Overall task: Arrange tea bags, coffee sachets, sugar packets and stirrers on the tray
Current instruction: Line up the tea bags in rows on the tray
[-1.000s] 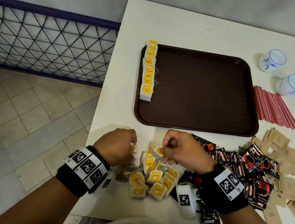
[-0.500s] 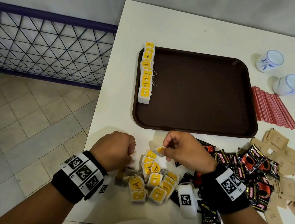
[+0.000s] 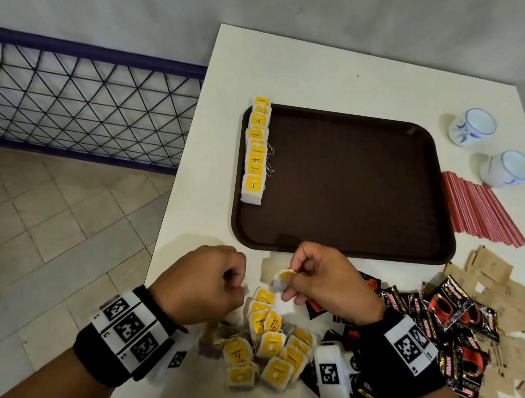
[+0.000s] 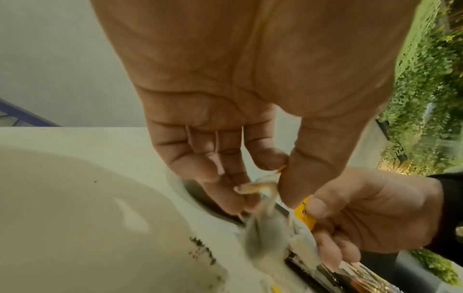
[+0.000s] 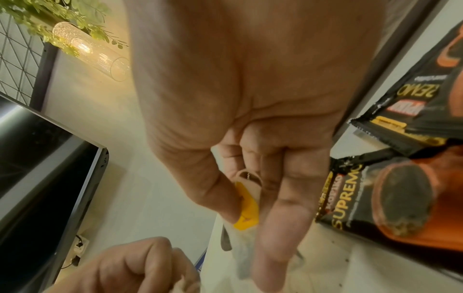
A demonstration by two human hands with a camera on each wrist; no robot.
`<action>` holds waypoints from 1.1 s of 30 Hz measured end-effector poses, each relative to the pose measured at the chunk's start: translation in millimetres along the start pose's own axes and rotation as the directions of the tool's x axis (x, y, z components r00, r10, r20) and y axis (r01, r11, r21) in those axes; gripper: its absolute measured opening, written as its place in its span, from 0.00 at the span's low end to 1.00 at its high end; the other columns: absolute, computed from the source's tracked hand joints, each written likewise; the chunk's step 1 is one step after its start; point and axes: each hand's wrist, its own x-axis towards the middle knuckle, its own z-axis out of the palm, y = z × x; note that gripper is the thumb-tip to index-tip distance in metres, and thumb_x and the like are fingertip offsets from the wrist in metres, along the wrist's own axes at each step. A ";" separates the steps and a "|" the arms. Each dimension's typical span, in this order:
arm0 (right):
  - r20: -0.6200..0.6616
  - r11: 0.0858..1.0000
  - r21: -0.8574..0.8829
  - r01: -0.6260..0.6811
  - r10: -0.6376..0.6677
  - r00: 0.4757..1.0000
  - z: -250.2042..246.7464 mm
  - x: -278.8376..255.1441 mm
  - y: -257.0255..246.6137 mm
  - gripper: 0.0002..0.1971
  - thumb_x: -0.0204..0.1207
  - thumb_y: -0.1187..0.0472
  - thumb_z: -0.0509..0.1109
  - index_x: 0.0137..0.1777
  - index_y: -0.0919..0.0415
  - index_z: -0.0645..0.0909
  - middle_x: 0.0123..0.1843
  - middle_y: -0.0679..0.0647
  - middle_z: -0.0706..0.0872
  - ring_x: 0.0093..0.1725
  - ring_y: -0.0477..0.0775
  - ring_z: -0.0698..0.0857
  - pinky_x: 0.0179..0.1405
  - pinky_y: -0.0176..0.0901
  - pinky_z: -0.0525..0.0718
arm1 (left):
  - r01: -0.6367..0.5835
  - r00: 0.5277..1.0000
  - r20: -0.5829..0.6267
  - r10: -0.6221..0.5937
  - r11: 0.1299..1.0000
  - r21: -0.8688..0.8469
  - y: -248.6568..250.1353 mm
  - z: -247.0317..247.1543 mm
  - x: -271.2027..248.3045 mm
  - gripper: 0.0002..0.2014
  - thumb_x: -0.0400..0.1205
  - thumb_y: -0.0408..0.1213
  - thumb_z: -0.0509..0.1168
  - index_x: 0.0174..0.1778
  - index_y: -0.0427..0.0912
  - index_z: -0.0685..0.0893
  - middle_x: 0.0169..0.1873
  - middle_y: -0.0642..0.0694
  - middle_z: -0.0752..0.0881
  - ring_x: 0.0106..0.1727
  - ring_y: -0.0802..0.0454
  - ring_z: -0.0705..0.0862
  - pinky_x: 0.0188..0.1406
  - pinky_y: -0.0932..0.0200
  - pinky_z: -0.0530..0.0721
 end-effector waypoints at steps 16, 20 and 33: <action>-0.049 0.998 0.063 0.025 -0.022 0.999 -6.2 6.2 1.1 0.01 0.80 0.72 0.70 0.49 0.70 0.82 0.41 0.62 0.93 0.44 0.57 0.94 0.50 0.59 0.92 | -0.051 0.998 -0.042 0.045 0.985 -0.162 4.8 -25.1 32.3 0.09 0.70 0.34 0.79 0.37 0.52 0.87 0.39 0.54 0.85 0.37 0.51 0.83 0.41 0.47 0.85; -0.075 0.997 0.072 0.039 -0.034 0.997 -10.4 11.4 -5.3 0.01 0.81 0.70 0.71 0.49 0.69 0.81 0.40 0.62 0.93 0.42 0.60 0.93 0.44 0.57 0.91 | -0.083 0.995 -0.059 0.078 0.991 -0.102 2.0 -38.2 53.9 0.10 0.74 0.30 0.75 0.41 0.53 0.88 0.43 0.54 0.86 0.40 0.49 0.86 0.45 0.46 0.86; -0.109 0.988 0.132 0.077 -0.063 0.992 -18.6 70.7 -36.7 0.05 0.83 0.76 0.64 0.48 0.67 0.76 0.39 0.71 0.88 0.32 0.56 0.90 0.29 0.43 0.88 | -0.059 0.993 0.114 0.044 0.990 0.129 -0.1 -69.1 133.0 0.12 0.76 0.30 0.72 0.48 0.52 0.85 0.41 0.56 0.83 0.33 0.72 0.78 0.32 0.77 0.71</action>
